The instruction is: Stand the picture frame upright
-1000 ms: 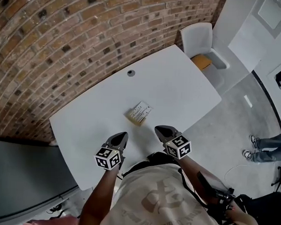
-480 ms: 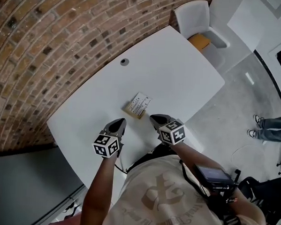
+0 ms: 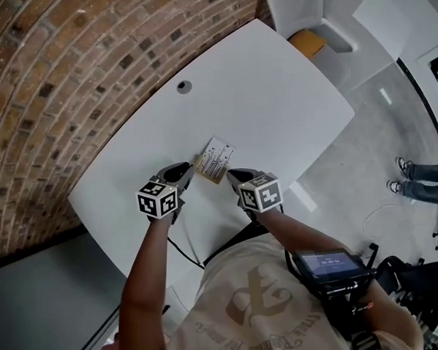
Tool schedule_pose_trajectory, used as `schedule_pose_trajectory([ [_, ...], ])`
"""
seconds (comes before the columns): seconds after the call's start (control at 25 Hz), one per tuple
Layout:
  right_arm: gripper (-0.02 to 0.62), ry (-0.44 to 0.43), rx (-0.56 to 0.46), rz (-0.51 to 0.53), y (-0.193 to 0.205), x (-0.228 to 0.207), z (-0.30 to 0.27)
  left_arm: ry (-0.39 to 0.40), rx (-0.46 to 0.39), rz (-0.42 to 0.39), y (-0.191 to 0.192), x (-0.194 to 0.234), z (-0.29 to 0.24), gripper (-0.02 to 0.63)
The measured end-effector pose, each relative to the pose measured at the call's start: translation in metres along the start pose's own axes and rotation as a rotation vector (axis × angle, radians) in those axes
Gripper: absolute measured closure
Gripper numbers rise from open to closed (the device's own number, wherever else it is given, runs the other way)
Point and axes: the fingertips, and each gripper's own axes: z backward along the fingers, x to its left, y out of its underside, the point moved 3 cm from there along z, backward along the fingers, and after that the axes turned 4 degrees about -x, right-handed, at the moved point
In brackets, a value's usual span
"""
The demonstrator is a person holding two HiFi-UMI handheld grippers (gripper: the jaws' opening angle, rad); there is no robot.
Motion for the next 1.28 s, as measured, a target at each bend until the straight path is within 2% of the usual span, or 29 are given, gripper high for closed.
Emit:
schedule_pose_trajectory([
  [0.2, 0.532, 0.024, 0.046, -0.033, 0.002, -0.005, -0.012, 0.039, 0.137, -0.028, 0.001, 0.011, -0.024, 0.478],
  [0.32, 0.485, 0.052, 0.073, -0.072, 0.004, -0.012, -0.017, 0.073, 0.215, 0.009, 0.006, 0.018, -0.040, 0.439],
  [0.52, 0.379, 0.026, 0.113, -0.252, 0.011, -0.014, -0.028, 0.112, 0.395, 0.072, 0.022, 0.024, -0.059, 0.353],
  [0.72, 0.374, 0.023, 0.174, -0.377, 0.021, -0.016, -0.041, 0.104, 0.494, 0.116, 0.026, 0.029, -0.069, 0.351],
  [0.92, 0.380, 0.007, 0.182, -0.458, 0.024, -0.015, -0.050, 0.082, 0.574, 0.130, 0.038, 0.029, -0.070, 0.351],
  [1.28, 0.405, 0.009, 0.196, -0.506, 0.022, -0.018, -0.053, 0.100, 0.607, 0.141, 0.038, 0.026, -0.075, 0.357],
])
